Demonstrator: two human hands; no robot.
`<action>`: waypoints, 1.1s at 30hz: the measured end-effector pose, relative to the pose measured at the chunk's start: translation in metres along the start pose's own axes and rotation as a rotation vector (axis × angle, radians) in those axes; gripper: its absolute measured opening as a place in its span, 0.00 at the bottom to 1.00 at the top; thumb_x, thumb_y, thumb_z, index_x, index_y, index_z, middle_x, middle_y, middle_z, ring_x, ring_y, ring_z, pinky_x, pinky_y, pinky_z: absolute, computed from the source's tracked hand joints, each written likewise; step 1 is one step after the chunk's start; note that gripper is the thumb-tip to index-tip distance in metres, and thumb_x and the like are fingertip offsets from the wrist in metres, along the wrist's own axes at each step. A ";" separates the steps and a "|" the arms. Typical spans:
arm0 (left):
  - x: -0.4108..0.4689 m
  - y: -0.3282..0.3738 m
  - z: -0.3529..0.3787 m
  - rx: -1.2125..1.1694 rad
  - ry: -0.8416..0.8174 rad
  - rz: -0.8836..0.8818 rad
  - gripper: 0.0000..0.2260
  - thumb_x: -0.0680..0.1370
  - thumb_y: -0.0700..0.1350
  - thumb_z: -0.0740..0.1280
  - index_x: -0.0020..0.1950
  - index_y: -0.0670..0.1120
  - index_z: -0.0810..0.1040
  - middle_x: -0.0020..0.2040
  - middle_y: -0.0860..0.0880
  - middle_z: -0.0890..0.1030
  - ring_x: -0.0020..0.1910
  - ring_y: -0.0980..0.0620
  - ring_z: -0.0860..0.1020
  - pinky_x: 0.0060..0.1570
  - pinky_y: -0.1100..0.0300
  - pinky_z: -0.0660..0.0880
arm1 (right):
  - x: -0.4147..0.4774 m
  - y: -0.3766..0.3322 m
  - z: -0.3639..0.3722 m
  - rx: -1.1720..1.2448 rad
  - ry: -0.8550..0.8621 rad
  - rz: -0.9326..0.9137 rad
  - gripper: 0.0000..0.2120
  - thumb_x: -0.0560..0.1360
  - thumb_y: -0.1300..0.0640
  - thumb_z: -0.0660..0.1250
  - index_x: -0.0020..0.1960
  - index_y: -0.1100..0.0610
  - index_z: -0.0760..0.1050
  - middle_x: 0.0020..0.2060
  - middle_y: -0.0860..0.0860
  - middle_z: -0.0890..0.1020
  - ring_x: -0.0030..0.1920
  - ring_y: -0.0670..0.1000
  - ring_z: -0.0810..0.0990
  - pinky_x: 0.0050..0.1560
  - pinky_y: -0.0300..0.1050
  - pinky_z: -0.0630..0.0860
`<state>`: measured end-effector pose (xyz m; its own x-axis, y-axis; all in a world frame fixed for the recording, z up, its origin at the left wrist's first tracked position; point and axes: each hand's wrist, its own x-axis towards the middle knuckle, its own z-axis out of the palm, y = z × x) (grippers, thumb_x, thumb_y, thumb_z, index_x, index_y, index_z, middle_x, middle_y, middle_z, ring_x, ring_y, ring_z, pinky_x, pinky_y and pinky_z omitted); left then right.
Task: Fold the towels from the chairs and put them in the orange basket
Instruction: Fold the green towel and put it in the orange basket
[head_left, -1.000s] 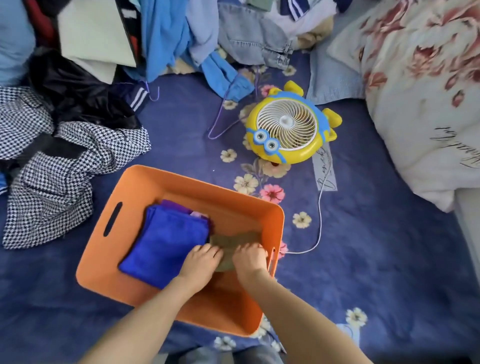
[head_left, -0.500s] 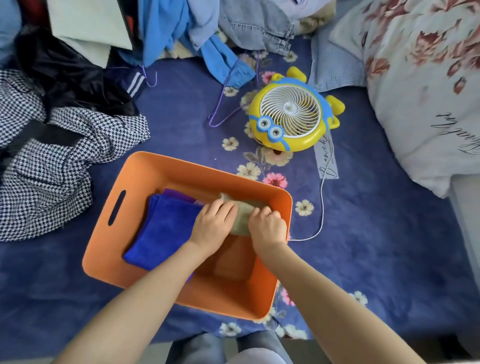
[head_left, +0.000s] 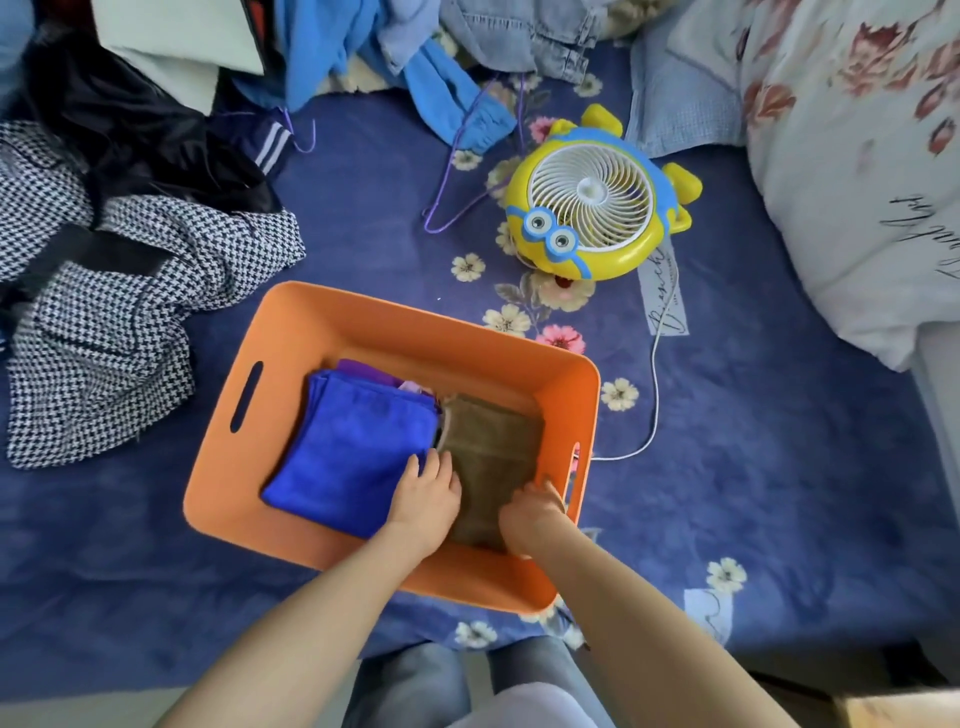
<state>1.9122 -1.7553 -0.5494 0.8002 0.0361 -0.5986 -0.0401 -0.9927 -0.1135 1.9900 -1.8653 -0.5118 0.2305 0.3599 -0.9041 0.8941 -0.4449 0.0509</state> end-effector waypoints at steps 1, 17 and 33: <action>-0.002 -0.002 -0.004 0.015 0.011 -0.009 0.21 0.80 0.41 0.55 0.74 0.40 0.59 0.76 0.38 0.54 0.74 0.39 0.53 0.71 0.44 0.53 | -0.004 0.003 -0.002 -0.027 0.041 0.005 0.18 0.79 0.56 0.57 0.68 0.56 0.69 0.68 0.57 0.68 0.69 0.59 0.64 0.70 0.57 0.56; -0.055 -0.049 -0.120 -0.013 0.394 -0.043 0.21 0.80 0.41 0.53 0.73 0.43 0.61 0.75 0.42 0.58 0.72 0.42 0.59 0.69 0.49 0.58 | -0.120 0.055 -0.035 0.055 0.384 0.313 0.19 0.78 0.54 0.59 0.68 0.55 0.69 0.68 0.57 0.69 0.69 0.60 0.62 0.71 0.57 0.55; -0.067 -0.074 -0.206 0.041 0.776 0.085 0.20 0.52 0.47 0.78 0.42 0.46 0.84 0.44 0.47 0.85 0.39 0.48 0.83 0.32 0.57 0.78 | -0.217 0.104 -0.043 0.240 0.714 0.507 0.21 0.76 0.48 0.61 0.67 0.54 0.67 0.63 0.55 0.70 0.66 0.56 0.66 0.63 0.53 0.62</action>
<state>1.9851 -1.7081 -0.3374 0.9823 -0.1459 0.1178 -0.1304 -0.9829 -0.1301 2.0499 -1.9545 -0.2924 0.8292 0.4614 -0.3155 0.5350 -0.8187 0.2087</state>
